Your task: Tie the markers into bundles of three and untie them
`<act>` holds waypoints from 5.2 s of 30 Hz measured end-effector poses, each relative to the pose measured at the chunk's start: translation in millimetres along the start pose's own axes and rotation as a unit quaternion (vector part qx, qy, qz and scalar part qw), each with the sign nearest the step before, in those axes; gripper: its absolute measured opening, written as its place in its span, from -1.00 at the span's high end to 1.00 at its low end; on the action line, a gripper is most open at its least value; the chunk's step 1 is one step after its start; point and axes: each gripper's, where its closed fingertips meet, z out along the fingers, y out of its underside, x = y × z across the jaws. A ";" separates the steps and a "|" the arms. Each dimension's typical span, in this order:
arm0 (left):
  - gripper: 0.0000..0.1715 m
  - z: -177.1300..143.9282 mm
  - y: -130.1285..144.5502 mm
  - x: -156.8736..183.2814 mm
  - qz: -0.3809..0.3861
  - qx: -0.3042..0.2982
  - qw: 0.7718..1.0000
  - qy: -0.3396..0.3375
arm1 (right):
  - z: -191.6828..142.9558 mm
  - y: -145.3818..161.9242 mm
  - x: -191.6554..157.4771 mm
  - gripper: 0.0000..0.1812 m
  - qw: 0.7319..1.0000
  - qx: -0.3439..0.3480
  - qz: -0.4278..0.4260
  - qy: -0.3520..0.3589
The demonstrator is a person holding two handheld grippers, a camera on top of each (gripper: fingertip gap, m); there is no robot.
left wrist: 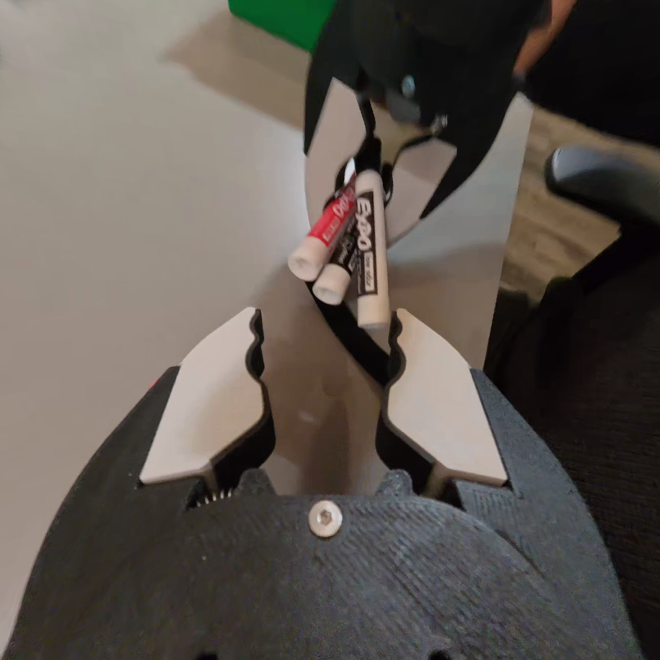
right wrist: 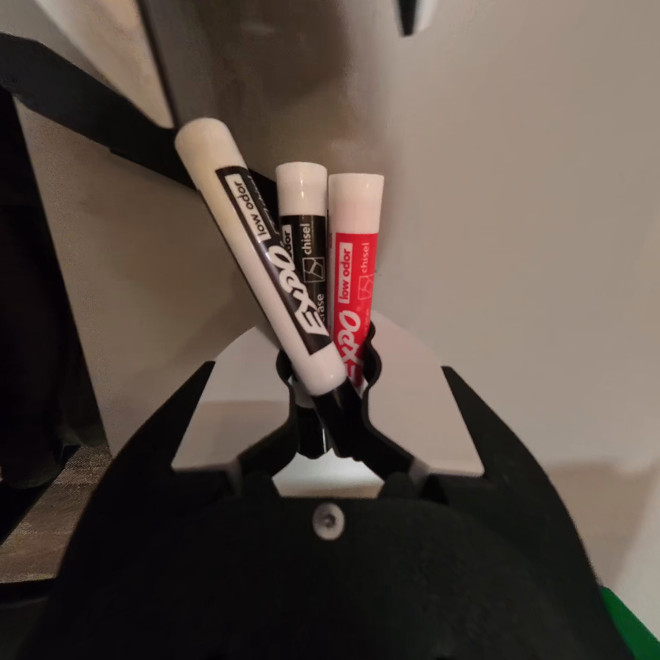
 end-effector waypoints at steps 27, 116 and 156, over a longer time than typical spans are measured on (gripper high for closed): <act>0.68 20.9 -7.3 3.6 0.011 0.020 0.999 -0.031 | 3.0 0.5 -3.6 0.60 1.000 -0.004 -0.003 -0.014; -0.04 29.6 44.8 27.7 0.054 -0.089 0.994 -0.015 | -17.7 6.4 -21.8 0.60 0.998 0.031 0.054 0.019; -0.09 67.0 20.9 36.1 0.094 -0.094 0.991 0.007 | -0.7 20.1 -39.1 0.60 0.999 0.016 0.048 -0.011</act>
